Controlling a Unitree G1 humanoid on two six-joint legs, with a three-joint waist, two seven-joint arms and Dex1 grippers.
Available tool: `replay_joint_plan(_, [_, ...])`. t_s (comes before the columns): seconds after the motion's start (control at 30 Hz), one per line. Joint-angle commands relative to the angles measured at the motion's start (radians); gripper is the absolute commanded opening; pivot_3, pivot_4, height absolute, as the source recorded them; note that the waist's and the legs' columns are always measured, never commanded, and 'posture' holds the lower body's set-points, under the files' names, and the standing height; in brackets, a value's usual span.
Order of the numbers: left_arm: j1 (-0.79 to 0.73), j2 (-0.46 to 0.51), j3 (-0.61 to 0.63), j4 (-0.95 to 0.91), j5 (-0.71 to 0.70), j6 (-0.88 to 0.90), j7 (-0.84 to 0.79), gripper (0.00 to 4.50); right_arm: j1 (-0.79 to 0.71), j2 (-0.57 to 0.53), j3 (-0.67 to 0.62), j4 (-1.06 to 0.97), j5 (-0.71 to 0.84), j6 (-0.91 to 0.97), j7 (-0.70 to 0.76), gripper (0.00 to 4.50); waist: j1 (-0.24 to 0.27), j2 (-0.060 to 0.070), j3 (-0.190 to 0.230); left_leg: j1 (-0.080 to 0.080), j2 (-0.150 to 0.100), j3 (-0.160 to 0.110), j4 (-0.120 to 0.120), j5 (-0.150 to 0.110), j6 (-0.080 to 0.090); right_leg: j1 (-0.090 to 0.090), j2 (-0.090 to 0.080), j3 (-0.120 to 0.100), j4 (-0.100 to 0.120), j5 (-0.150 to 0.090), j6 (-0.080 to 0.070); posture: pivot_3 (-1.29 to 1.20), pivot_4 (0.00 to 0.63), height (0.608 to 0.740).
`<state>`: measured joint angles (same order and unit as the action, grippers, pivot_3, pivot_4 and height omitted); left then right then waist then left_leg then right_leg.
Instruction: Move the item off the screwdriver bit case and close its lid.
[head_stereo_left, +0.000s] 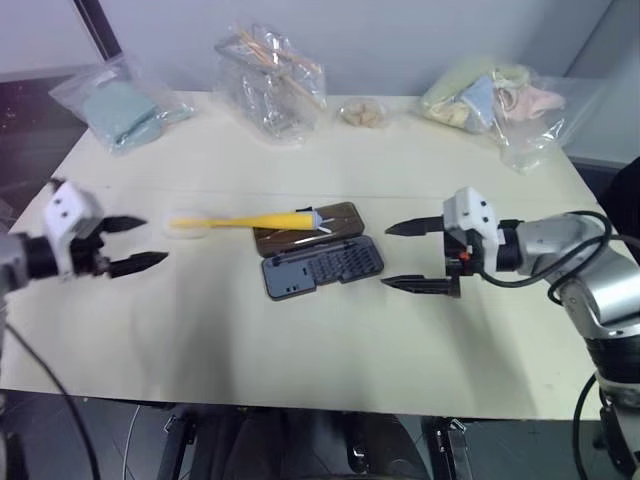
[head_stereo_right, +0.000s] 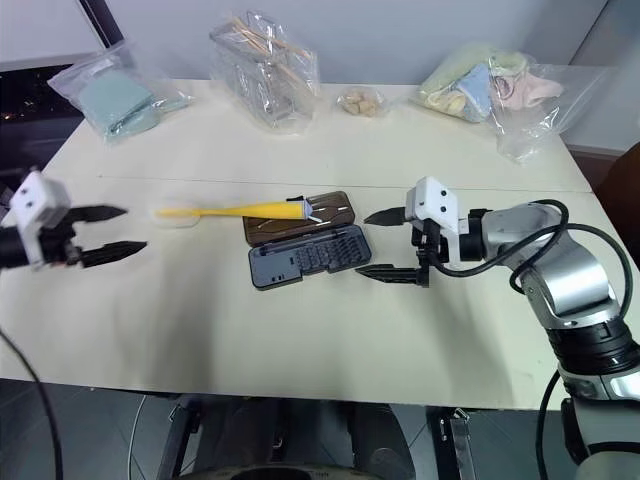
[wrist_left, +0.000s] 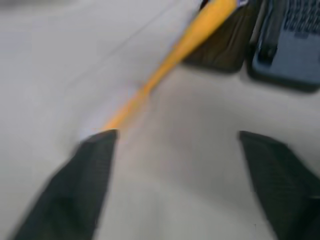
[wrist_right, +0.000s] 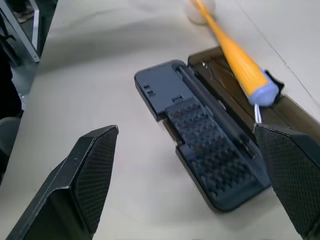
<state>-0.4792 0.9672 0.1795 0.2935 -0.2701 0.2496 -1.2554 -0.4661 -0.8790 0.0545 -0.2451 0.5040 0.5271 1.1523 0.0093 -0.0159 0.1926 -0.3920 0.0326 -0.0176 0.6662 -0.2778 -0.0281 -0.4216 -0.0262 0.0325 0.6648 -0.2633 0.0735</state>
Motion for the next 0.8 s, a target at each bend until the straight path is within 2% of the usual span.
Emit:
replay_joint_plan(0.03, [-0.193,-0.042,-0.147,0.221,0.134,-0.172,-0.039,4.36,0.042,-0.026,-0.076,-0.084,0.023,0.028,-0.033,4.50,0.000,0.000,0.000,0.000,0.000,0.000,0.000,0.000,0.000,0.000,0.000,0.000,0.000,0.000,0.000,0.00,0.150,0.737])
replay_joint_plan(0.2, [-0.504,-0.165,-0.341,0.657,0.338,-0.442,-0.046,4.36,0.165,-0.059,-0.191,-0.214,0.064,0.099,-0.098,4.50,-0.003,0.000,0.000,0.000,0.000,0.000,0.000,0.000,0.000,-0.001,0.001,0.000,0.000,0.000,0.000,0.00,0.150,0.737])
replay_joint_plan(0.37, [-0.675,-0.280,-0.433,0.926,0.475,-0.564,0.058,4.36,0.305,-0.073,-0.330,-0.345,0.107,0.173,-0.175,4.50,-0.008,-0.001,0.000,-0.001,0.000,0.000,0.000,0.000,0.001,-0.001,0.001,0.001,0.000,0.000,0.001,0.00,0.150,0.737])
replay_joint_plan(0.57, [-0.737,-0.364,-0.476,1.029,0.571,-0.581,0.162,4.36,0.448,-0.063,-0.476,-0.489,0.163,0.249,-0.256,4.50,-0.023,-0.001,0.000,-0.002,0.000,-0.001,0.000,0.000,0.001,-0.001,0.001,0.001,0.000,-0.001,0.001,0.00,0.150,0.737])
replay_joint_plan(0.77, [-0.742,-0.407,-0.497,1.059,0.637,-0.551,0.208,4.36,0.513,-0.069,-0.563,-0.567,0.219,0.289,-0.304,4.50,-0.021,-0.002,0.000,-0.001,-0.001,-0.001,0.000,0.000,0.001,0.000,0.001,0.001,0.001,-0.001,0.002,0.00,0.150,0.737])
replay_joint_plan(0.8, [-0.739,-0.407,-0.495,1.062,0.642,-0.543,0.199,3.84,0.514,-0.072,-0.570,-0.572,0.227,0.293,-0.311,4.50,-0.021,-0.002,0.000,0.000,-0.001,-0.001,0.000,0.000,0.001,0.001,0.001,0.001,0.001,-0.001,0.002,0.00,0.150,0.737])
